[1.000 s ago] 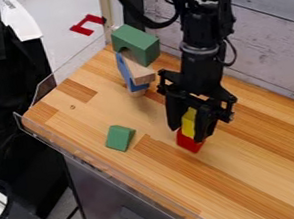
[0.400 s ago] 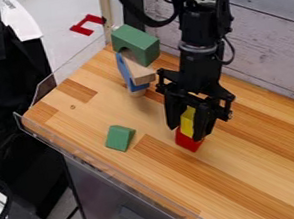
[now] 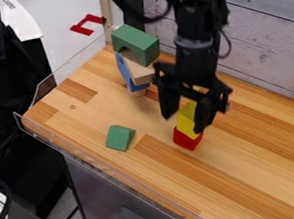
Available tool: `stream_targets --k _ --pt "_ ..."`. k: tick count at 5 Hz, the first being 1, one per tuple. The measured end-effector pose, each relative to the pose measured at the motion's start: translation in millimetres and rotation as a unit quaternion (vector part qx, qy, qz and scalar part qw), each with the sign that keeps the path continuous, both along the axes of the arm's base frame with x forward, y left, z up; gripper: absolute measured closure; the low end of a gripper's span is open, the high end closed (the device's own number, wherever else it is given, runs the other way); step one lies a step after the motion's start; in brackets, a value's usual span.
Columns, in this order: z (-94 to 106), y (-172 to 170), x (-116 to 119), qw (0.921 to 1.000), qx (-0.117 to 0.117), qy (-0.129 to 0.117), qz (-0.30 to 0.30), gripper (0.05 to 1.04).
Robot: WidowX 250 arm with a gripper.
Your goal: Put the yellow cube on top of the red cube
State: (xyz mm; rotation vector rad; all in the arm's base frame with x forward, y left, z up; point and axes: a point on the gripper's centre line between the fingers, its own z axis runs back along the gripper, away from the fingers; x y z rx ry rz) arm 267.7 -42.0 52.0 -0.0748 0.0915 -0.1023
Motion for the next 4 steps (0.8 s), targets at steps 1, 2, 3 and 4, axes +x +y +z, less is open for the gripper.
stream_targets --k 1,2,3,4 --pt "29.0 0.3 -0.4 0.9992 -0.003 -0.038 0.01 0.081" --pt "55.4 3.8 -4.5 0.9982 0.002 -0.059 0.012 0.085" --pt "82.6 13.3 -2.2 0.996 0.014 -0.085 0.023 0.085" --pt "96.9 31.6 5.0 0.9936 0.042 -0.096 0.041 0.085"
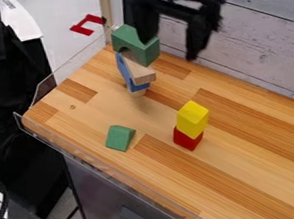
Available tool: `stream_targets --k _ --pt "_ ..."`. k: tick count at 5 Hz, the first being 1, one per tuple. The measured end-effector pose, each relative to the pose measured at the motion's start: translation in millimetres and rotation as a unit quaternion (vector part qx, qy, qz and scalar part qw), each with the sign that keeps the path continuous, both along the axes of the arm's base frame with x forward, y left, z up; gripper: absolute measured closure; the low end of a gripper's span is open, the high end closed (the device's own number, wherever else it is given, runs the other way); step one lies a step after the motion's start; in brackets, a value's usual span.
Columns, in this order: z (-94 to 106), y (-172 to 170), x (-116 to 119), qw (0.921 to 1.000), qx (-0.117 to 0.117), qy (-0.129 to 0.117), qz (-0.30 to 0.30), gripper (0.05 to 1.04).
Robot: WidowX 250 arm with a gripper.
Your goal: Put the yellow cube on top of the red cube
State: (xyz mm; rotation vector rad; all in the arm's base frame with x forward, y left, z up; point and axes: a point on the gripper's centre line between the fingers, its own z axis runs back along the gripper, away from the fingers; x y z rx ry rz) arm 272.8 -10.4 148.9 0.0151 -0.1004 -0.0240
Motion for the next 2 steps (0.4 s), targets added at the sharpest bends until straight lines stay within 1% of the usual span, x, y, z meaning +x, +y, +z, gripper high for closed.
stream_targets --k 1,2 --pt "-7.1 17.2 12.4 0.9994 0.021 0.016 0.02 0.085" --pt "-16.0 21.7 16.1 0.9992 0.011 0.03 0.024 0.085"
